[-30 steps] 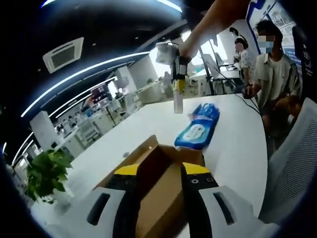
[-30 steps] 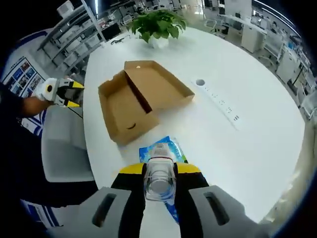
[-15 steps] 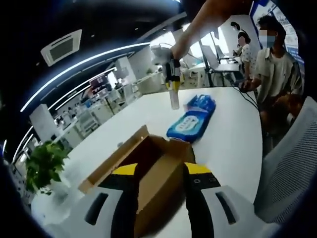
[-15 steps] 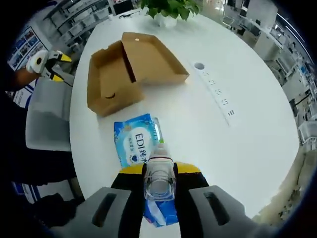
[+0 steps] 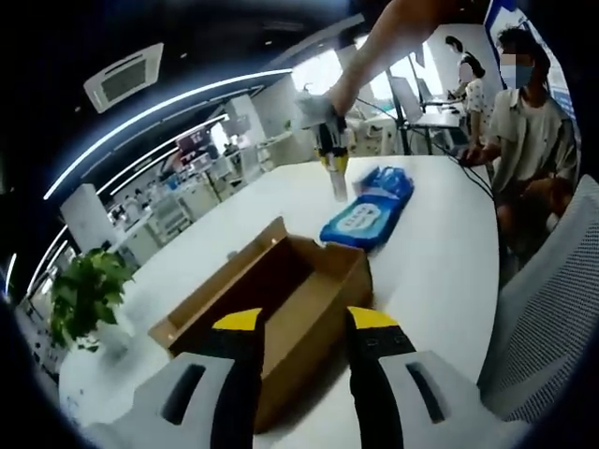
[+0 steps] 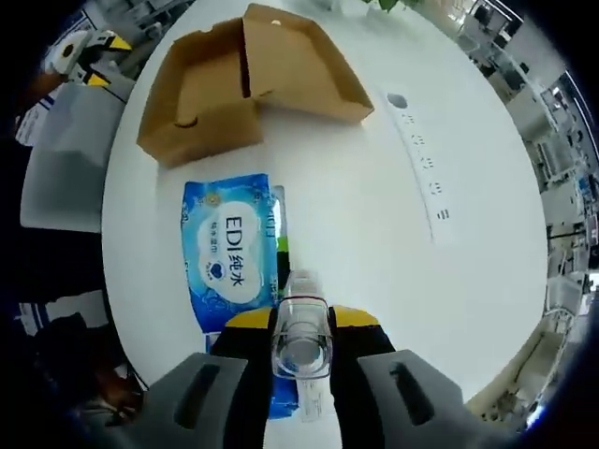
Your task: Operate the shoe box by opening the lid, removing the specified soft item, and placing it in the target area until the item is outside and the box remains undamaged.
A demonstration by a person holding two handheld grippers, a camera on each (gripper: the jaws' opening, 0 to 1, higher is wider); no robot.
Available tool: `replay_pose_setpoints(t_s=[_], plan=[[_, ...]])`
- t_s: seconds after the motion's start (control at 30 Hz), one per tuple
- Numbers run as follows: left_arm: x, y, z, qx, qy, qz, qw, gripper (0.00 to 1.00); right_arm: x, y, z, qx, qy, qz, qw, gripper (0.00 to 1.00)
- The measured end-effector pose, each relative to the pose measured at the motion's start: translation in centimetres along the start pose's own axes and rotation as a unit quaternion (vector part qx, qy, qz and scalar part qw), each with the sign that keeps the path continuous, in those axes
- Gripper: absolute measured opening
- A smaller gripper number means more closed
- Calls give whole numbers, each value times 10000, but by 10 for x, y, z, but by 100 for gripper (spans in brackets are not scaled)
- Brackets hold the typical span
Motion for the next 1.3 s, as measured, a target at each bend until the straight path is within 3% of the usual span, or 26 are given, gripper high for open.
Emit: replay_pose_setpoints(t_s=[0.1,0.57,1.3], plan=[[-2,2,1,-8,12,-3,10000,35,-1,-1,9,-125,24,-327,9994,18],[-5,11,1,-53,79,-22,10000,34,-18,-12,26,-257,-41,-789,9965,18],[3,19,4,-97,100,-102,9999,33,-23,-15,33,-181,-127,-799,9966,20]])
Point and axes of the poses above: the point that each gripper's makers call its tool centre point, and the gripper's own axes: z roughly forward along the fingers, x roughly to its right, y roughly out of its underside, the point moved 1 cm from there along -z, roughly backward along the fingers, and after that the axes turned 15 degrees about y, right-handed, at the moved point
